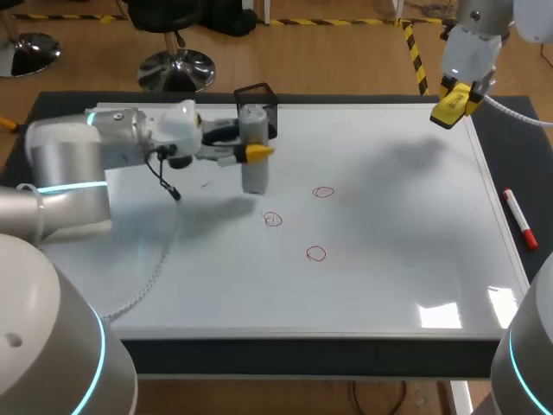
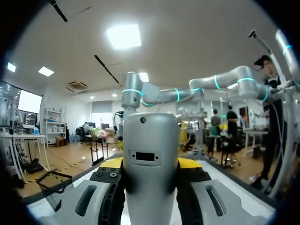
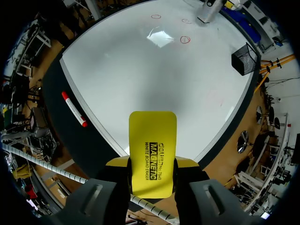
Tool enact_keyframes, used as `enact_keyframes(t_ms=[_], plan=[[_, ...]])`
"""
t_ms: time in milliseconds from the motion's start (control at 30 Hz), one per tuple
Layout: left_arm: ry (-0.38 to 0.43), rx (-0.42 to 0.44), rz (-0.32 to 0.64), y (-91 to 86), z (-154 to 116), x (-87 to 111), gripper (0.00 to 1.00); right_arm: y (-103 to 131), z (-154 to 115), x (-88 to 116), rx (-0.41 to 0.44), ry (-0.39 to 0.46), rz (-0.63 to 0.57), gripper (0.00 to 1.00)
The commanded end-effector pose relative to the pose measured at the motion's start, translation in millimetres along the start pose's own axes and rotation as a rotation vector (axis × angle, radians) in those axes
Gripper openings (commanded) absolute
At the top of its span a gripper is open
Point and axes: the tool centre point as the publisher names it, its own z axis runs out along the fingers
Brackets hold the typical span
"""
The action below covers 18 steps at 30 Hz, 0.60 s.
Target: Pick up the inspection probe, press it on each red-marked spot on the whiteboard one by one, put down the probe, pick up the eraser, and wipe off all the red marks.
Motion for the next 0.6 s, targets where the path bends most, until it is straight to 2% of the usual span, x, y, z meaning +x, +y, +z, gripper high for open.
enact_keyframes(t_ms=[33, 400, 600], plan=[[-0.077, -0.032, 0.024, -18.6, -26.5, -9.0, 0.0, -0.6, -1.0, -0.1, 0.002, 0.004, -0.002, 0.0], [-0.283, -0.06, 0.082, -44.7, -93.5, -71.7, 0.0, -0.6, -1.0, -0.1, 0.002, 0.004, -0.002, 0.0], [-0.381, -0.065, 0.084, -50.5, -130.2, -103.1, 0.0, -0.6, -1.0, -0.1, 0.002, 0.004, -0.002, 0.0]])
